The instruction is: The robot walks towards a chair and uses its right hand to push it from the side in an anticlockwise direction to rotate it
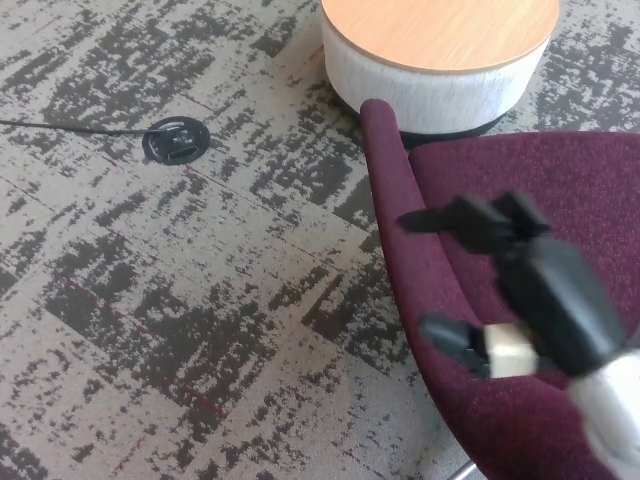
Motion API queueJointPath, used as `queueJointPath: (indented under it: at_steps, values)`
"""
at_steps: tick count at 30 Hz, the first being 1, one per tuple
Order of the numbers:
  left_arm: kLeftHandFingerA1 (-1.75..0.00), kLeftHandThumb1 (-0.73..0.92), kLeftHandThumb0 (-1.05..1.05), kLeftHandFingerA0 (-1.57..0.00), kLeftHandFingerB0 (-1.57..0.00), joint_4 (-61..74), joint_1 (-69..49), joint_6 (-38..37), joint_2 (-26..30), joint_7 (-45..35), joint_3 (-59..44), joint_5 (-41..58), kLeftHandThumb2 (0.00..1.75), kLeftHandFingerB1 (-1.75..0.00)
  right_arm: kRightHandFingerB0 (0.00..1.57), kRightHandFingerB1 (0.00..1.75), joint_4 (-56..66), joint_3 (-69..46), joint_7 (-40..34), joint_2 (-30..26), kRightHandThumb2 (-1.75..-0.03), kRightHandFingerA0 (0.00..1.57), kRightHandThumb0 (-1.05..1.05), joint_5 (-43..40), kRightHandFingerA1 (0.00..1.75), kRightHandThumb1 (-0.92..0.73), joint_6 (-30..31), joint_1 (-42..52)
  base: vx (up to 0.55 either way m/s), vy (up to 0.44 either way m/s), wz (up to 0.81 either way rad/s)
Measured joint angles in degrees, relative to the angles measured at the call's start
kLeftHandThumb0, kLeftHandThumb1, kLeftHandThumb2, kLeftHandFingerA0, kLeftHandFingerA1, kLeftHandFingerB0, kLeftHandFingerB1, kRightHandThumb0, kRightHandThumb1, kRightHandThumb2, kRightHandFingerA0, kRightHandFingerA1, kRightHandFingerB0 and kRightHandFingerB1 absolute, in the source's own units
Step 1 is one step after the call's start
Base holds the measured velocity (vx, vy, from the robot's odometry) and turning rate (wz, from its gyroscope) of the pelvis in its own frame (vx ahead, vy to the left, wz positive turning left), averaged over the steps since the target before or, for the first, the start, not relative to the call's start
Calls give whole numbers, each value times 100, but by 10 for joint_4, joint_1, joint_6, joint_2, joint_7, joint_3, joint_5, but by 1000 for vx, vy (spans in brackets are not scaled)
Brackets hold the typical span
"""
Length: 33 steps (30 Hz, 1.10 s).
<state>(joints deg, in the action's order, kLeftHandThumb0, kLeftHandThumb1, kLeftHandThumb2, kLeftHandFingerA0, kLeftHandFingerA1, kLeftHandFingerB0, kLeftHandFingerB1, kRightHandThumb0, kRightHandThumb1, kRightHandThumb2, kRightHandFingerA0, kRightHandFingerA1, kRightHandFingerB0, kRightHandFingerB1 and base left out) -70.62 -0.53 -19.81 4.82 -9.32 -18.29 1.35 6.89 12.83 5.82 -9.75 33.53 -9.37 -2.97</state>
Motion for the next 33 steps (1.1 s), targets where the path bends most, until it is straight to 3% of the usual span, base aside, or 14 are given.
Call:
queueJointPath:
  at_steps: [1, 2, 4, 5, 10, 11, 12, 13, 14, 15, 19, 22, 23, 33]
  values:
    - [-50, 80, -81, -36, -27, 1, 1, 0, 0, 0, -4, 1, 65, -33, 0, 86, -19, 17, 4, -4, -123, 21, -100, 14, 102, -68, 9, -14, 0, 0, 0]
    - [-53, 81, -81, -34, -24, 1, 1, 0, 0, 0, -7, 1, 65, -34, 0, 150, -35, 31, 9, -8, -52, 8, -96, 25, 174, -91, 16, -26, 0, 0, 0]
    - [-52, 82, -81, -35, -25, 3, 3, 0, 0, 0, -12, 2, 65, -34, 0, 154, -60, 52, 16, -15, -65, 9, -94, 44, 175, -85, 27, -42, 0, 0, 0]
    - [-52, 85, -82, -34, -26, 4, 4, 0, 0, 1, -16, 4, 66, -34, 12, 91, -77, 68, 21, -21, -119, 44, -89, 57, 111, -66, 35, -53, 0, 0, 0]
    - [-54, 81, -81, -36, -29, 12, 8, 0, 0, 0, -33, 13, 64, -36, 12, 86, -128, 124, 53, -68, -114, 55, -81, 110, 113, -59, 63, -82, 0, 0, 0]
    - [-52, 82, -80, -36, -29, 15, 8, 0, 0, 0, -37, 15, 64, -34, 10, 142, -135, 134, 62, -81, -52, 30, -96, 120, 172, -90, 68, -86, 0, 0, 0]
    - [-52, 81, -78, -37, -29, 18, 8, 0, 1, 0, -41, 17, 64, -35, 6, 80, -141, 144, 70, -94, -115, 43, -79, 130, 104, -58, 72, -90, 0, 0, 0]
    - [-52, 81, -78, -37, -29, 22, 9, 0, 1, 0, -45, 19, 64, -35, 6, 80, -148, 155, 80, -109, -115, 43, -79, 141, 104, -58, 77, -93, 0, 0, 0]
    - [-50, 81, -79, -35, -30, 27, 9, -1, 2, -1, -50, 21, 65, -34, 48, 107, -155, 167, 93, -125, -108, 54, -99, 155, 118, -68, 82, -97, 0, 0, 0]
    - [-49, 82, -79, -35, -31, 30, 9, -1, 3, -1, -53, 23, 65, -34, 26, 137, -160, 176, 102, -138, -65, 24, -91, 164, 164, -84, 85, -100, 0, 0, 0]
    - [-51, 81, -84, -38, -31, 47, 9, -5, 8, -2, -66, 29, 64, -34, 54, 107, -195, 216, 143, -188, -108, 66, -90, 205, 122, -64, 100, -113, 0, 0, 0]
    - [-50, 79, -84, -40, -32, 58, 9, -12, 16, -4, -76, 38, 64, -33, 58, 108, -229, 245, 168, -202, -109, 77, -89, 230, 127, -66, 115, -127, 0, 0, 0]
    - [-51, 79, -84, -40, -31, 61, 9, -14, 17, -5, -78, 40, 64, -35, 46, 119, -237, 252, 174, -202, -69, 66, -83, 236, 145, -77, 119, -133, 0, 0, 0]
    - [-46, 82, -79, -37, -27, 84, 9, -37, 25, -17, -97, 70, 65, -31, 40, 132, -323, 300, 197, -151, -71, 71, -68, 302, 152, -85, 220, -145, 0, 0, 1]
